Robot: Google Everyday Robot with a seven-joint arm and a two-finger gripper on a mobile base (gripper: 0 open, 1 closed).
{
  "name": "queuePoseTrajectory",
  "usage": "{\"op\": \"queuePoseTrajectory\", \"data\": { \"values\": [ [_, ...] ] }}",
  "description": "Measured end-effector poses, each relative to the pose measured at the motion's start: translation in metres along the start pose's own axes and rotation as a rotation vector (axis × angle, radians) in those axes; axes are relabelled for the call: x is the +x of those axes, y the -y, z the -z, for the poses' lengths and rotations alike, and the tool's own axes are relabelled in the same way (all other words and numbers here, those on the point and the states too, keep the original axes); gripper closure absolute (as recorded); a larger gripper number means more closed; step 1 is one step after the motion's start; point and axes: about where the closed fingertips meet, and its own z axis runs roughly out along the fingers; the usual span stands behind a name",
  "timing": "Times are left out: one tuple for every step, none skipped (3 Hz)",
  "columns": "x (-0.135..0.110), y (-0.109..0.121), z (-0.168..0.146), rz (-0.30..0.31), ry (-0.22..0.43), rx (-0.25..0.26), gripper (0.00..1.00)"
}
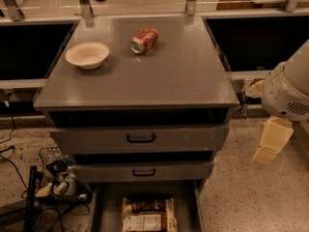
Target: Pick brown chip bag from bottom drawer and place on counter
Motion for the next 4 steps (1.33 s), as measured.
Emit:
{"op": "queuePoseTrajectory", "data": {
  "values": [
    [0.000, 0.000, 0.001, 0.001, 0.005, 0.001, 0.00],
    [0.004, -0.004, -0.017, -0.006, 0.078, -0.058, 0.00],
    [0.011, -0.011, -0.050, -0.018, 0.190, -0.159, 0.00],
    [0.009, -0.011, -0.054, -0.018, 0.205, -0.174, 0.00]
  ]
}}
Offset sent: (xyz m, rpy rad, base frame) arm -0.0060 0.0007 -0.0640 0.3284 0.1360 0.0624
